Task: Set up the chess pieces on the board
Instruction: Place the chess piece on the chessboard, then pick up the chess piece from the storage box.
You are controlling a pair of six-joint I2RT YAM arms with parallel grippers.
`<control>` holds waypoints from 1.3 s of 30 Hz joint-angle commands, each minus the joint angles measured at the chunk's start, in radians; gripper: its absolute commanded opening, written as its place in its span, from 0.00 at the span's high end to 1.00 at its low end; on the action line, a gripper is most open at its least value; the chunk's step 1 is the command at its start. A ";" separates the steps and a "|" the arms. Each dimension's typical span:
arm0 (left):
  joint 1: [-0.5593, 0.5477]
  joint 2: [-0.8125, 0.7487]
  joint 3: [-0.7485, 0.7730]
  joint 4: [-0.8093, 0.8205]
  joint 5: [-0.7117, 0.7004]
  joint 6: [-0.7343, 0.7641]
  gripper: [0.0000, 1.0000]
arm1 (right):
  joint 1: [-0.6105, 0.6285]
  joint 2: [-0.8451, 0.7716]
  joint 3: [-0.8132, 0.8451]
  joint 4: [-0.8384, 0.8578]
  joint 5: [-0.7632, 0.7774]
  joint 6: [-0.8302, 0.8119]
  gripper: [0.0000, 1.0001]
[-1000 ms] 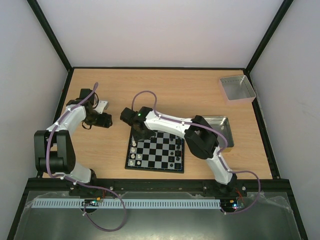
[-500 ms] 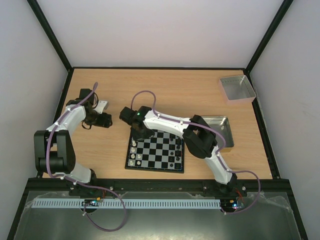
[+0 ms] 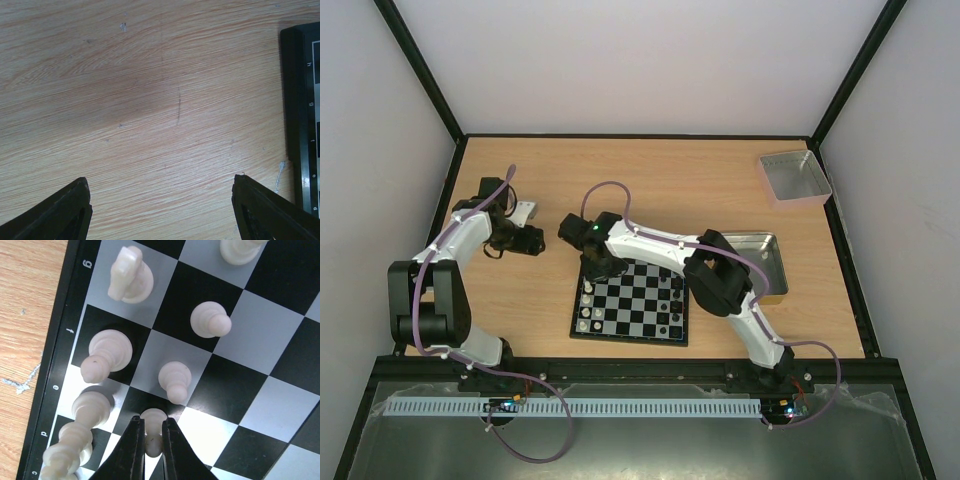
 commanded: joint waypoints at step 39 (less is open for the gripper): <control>0.007 0.001 -0.007 -0.017 0.026 0.007 0.23 | -0.239 -0.440 -0.172 -0.080 0.025 0.058 0.76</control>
